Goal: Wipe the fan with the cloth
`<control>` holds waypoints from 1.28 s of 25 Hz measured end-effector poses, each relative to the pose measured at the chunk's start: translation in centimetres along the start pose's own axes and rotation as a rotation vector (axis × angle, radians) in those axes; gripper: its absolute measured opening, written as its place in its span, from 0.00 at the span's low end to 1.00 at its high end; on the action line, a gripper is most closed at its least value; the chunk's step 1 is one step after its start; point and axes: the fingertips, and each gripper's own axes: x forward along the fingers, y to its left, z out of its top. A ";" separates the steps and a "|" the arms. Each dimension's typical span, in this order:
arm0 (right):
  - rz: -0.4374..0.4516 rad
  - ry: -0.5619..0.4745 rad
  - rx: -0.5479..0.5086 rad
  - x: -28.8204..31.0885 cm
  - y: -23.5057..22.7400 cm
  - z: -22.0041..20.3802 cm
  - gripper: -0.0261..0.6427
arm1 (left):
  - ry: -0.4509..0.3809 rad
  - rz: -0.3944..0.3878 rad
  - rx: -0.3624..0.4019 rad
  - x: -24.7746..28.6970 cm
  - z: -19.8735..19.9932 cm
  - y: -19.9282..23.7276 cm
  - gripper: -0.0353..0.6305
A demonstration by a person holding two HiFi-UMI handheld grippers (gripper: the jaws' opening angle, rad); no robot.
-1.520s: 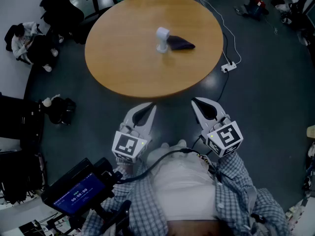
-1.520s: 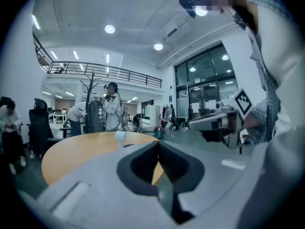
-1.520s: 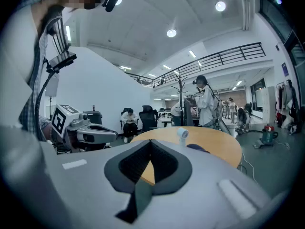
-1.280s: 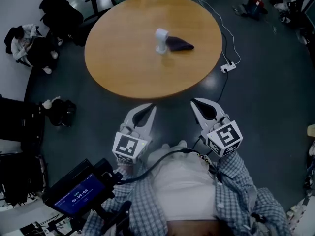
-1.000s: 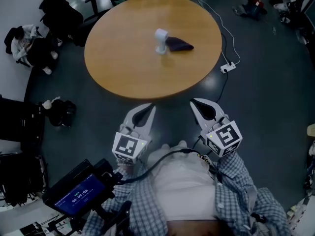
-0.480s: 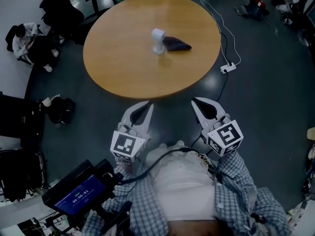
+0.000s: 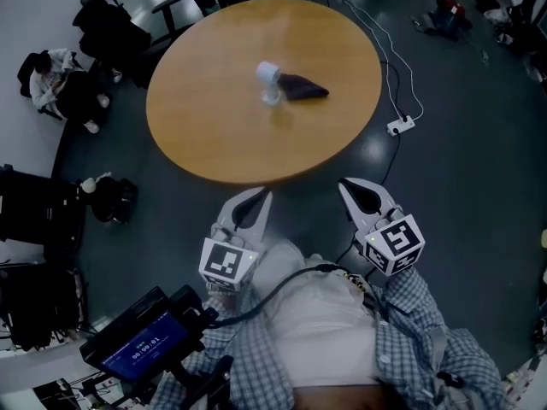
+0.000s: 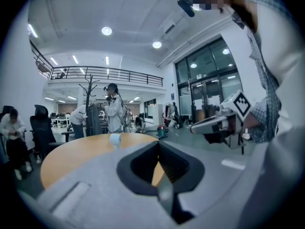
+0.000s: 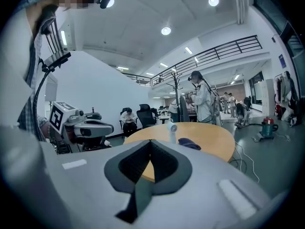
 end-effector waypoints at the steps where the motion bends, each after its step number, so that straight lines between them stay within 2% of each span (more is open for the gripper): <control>1: -0.002 0.002 0.002 0.2 -0.2 -0.1 0.04 | 0.007 -0.004 0.005 0.3 -0.2 0.1 0.05; 5: -0.012 0.005 0.006 1.5 -1.2 0.0 0.04 | 0.010 -0.015 0.012 1.9 -0.4 1.6 0.05; 11: -0.045 0.027 0.008 6.5 -4.5 0.4 0.04 | 0.008 -0.025 0.009 6.8 -1.2 6.9 0.05; 15: -0.040 0.024 -0.007 7.2 -4.9 1.3 0.04 | 0.038 -0.033 0.038 7.8 -1.5 7.3 0.06; 20: -0.052 0.035 -0.012 14.8 -8.1 4.0 0.04 | 0.078 -0.075 0.038 12.4 -2.4 13.1 0.06; 26: -0.056 0.082 -0.023 18.6 -9.2 4.2 0.04 | 0.136 -0.125 0.034 15.7 -4.7 16.2 0.06; 32: -0.052 0.142 0.013 20.5 -11.3 2.8 0.04 | 0.204 -0.112 0.002 19.2 -7.7 17.8 0.26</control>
